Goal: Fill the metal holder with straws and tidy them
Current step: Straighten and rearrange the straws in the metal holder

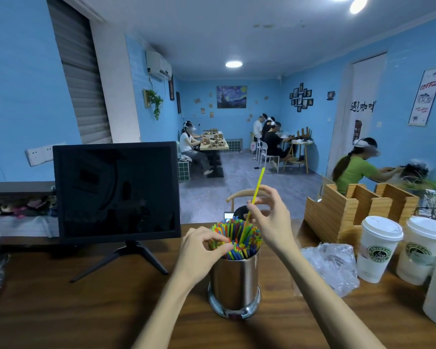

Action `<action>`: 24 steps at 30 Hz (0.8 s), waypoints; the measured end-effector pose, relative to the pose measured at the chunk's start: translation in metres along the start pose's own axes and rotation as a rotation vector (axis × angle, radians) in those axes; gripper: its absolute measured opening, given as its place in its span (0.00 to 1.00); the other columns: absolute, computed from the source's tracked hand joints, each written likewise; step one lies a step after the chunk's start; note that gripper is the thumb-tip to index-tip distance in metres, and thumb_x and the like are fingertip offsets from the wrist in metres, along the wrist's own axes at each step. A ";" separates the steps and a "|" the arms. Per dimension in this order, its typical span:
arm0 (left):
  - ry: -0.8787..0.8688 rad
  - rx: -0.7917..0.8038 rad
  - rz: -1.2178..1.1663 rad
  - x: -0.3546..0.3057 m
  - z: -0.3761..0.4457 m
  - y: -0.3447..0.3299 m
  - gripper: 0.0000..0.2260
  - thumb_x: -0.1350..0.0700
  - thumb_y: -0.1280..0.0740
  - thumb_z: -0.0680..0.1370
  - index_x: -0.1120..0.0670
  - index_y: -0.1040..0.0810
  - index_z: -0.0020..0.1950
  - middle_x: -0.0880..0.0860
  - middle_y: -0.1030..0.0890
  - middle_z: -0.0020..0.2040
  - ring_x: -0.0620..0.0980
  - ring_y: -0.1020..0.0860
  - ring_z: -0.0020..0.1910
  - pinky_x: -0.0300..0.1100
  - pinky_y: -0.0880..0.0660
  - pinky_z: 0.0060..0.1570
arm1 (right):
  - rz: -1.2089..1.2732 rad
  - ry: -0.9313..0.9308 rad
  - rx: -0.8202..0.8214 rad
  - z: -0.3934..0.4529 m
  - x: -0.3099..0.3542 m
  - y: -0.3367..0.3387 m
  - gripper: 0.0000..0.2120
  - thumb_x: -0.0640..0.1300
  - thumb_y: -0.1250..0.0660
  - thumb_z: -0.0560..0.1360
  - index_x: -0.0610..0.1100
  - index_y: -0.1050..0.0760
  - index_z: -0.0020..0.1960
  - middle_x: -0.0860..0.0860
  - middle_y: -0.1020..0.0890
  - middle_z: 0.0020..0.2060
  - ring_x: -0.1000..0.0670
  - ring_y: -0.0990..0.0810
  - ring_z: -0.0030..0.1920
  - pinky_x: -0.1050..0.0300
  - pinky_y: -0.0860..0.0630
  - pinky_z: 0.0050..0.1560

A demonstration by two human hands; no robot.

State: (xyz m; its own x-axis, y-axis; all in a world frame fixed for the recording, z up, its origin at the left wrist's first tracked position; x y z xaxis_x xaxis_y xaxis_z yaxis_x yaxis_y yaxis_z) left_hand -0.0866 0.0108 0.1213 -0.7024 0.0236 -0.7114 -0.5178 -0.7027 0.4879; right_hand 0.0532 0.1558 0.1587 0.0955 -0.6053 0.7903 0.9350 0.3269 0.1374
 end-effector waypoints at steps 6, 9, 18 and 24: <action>0.052 -0.089 -0.185 -0.008 0.007 0.006 0.06 0.54 0.21 0.72 0.41 0.13 0.40 0.39 0.15 0.38 0.40 0.18 0.41 0.37 0.24 0.44 | -0.390 0.120 0.272 -0.010 -0.017 -0.011 0.48 0.36 0.30 0.75 0.61 0.54 0.82 0.57 0.22 0.39 0.53 0.20 0.35 0.51 0.22 0.41; 0.063 -0.174 -0.285 -0.015 0.015 0.009 0.03 0.57 0.22 0.73 0.50 0.12 0.46 0.42 0.14 0.39 0.40 0.16 0.40 0.34 0.23 0.43 | -0.461 0.124 0.267 -0.009 -0.018 -0.012 0.36 0.39 0.29 0.74 0.60 0.39 0.75 0.57 0.22 0.39 0.54 0.19 0.38 0.47 0.20 0.44; 0.105 -0.602 -0.670 -0.034 0.038 0.021 0.07 0.61 0.27 0.77 0.48 0.14 0.47 0.53 0.13 0.42 0.47 0.17 0.40 0.38 0.20 0.40 | -0.583 0.102 0.297 -0.007 -0.023 -0.015 0.02 0.48 0.25 0.75 0.53 0.13 0.44 0.57 0.17 0.44 0.56 0.18 0.41 0.49 0.19 0.45; 0.213 -0.813 -0.856 -0.040 0.038 0.023 0.05 0.59 0.27 0.78 0.50 0.15 0.49 0.53 0.13 0.46 0.46 0.16 0.37 0.36 0.20 0.39 | -0.481 0.080 0.212 -0.009 -0.027 -0.015 0.05 0.48 0.25 0.76 0.49 0.13 0.49 0.56 0.15 0.45 0.54 0.17 0.46 0.54 0.20 0.49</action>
State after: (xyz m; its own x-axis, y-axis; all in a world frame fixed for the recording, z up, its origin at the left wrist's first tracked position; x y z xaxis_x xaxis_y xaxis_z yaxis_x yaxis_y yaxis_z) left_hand -0.0892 0.0209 0.1806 -0.1458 0.6384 -0.7558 -0.2632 -0.7615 -0.5924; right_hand 0.0400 0.1610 0.1300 -0.2933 -0.7740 0.5612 0.7911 0.1331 0.5970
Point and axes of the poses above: each hand's wrist, its own z-axis towards the middle knuckle, its own y-axis out of the back of the hand, x = y × z, the point moved 1 cm from there along z, towards the middle knuckle
